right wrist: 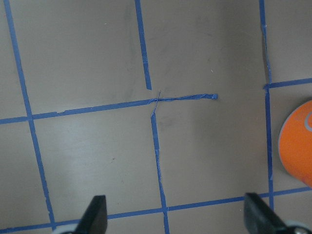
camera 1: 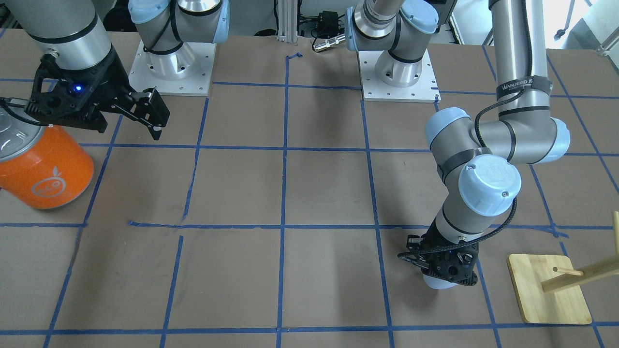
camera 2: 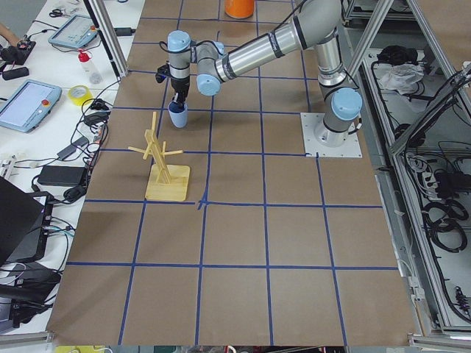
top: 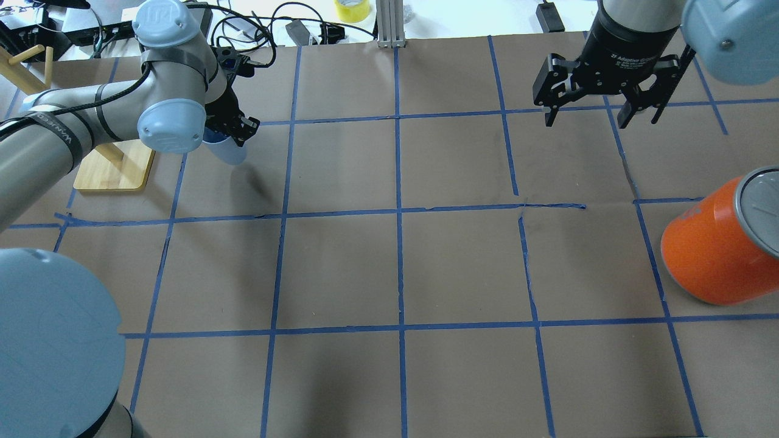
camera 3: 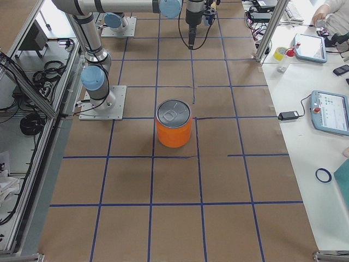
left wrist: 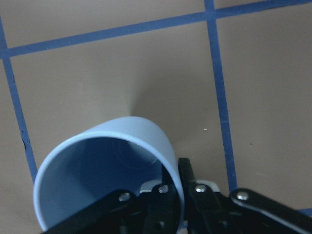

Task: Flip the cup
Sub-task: 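Rotate the cup upright with the left gripper and lower it onto the table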

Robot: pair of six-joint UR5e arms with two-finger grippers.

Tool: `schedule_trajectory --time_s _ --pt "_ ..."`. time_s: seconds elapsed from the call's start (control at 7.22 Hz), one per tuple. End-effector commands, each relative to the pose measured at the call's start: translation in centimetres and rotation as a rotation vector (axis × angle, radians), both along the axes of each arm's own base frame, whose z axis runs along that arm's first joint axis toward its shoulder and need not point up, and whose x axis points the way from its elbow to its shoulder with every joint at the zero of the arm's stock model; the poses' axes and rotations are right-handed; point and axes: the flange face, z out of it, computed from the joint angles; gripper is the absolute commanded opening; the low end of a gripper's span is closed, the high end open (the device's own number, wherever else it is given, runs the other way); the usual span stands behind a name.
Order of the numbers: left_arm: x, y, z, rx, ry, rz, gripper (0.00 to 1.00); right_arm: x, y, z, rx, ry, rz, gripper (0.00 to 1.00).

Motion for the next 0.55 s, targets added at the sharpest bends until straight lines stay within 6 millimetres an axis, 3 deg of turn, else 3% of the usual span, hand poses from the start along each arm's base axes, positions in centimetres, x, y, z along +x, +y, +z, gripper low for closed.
schedule_trajectory --time_s 0.0,0.14,0.42 --pt "0.8 -0.3 -1.0 0.016 0.008 0.006 0.00 0.0 0.0 0.1 0.000 0.000 0.001 1.00" --pt "1.9 -0.2 -1.2 0.025 0.009 0.023 0.00 0.0 0.0 0.0 0.001 0.000 0.001 1.00" --pt "2.0 -0.2 -1.2 0.030 0.010 0.026 0.00 0.0 0.0 0.0 0.001 0.000 0.003 1.00"
